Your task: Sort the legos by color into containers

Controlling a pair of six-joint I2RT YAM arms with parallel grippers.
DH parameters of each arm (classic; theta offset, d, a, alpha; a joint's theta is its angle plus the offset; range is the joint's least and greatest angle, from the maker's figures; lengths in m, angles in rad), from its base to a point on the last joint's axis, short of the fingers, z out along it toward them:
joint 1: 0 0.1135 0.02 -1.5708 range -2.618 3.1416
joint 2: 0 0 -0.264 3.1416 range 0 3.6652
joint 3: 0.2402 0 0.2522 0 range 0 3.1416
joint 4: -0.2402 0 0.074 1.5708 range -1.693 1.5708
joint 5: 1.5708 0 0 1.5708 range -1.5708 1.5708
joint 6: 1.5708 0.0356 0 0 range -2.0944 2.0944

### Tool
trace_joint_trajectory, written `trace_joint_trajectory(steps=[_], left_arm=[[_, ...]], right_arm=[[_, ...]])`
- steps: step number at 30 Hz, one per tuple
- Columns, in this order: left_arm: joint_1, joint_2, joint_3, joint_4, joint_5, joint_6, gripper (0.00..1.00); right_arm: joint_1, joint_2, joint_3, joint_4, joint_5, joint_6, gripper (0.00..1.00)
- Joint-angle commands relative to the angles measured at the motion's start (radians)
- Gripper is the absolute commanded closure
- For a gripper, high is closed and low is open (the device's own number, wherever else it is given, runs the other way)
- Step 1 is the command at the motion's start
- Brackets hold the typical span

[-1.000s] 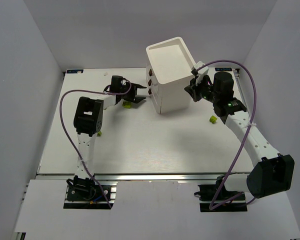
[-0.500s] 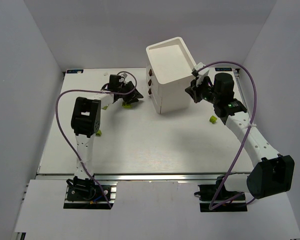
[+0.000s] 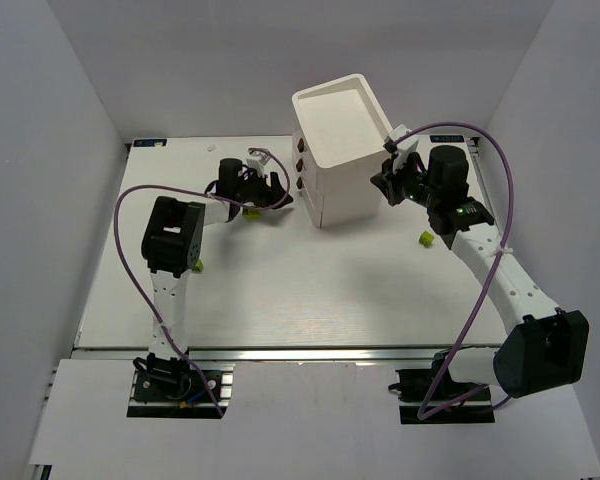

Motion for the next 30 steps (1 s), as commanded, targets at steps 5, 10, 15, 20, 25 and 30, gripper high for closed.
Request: trace_joint_trajectory(steps=[5,10,15,20,25,30], left_arm=[[-0.014,-0.037,0.01,0.157,0.061,0.122,0.22],[-0.014,0.006,0.071,0.164,0.031,0.127,0.2],[-0.023,0.052,0.173,0.113,0.006,0.145,0.2],[-0.032,0.085,0.229,0.049,0.008,0.176,0.22],[-0.032,0.09,0.219,0.041,0.014,0.184,0.23],[-0.032,0.096,0.226,0.026,0.035,0.184,0.24]], right_arm=[[-0.011,-0.021,0.005,0.04,0.009,-0.008,1.0],[-0.012,-0.012,0.014,0.032,0.008,-0.012,1.0],[-0.011,-0.006,0.028,0.021,0.009,-0.016,1.0],[-0.016,-0.009,0.028,0.014,0.015,-0.015,1.0],[-0.017,-0.009,0.028,0.011,0.019,-0.016,1.0],[-0.019,-0.004,0.034,0.007,0.017,-0.018,1.0]])
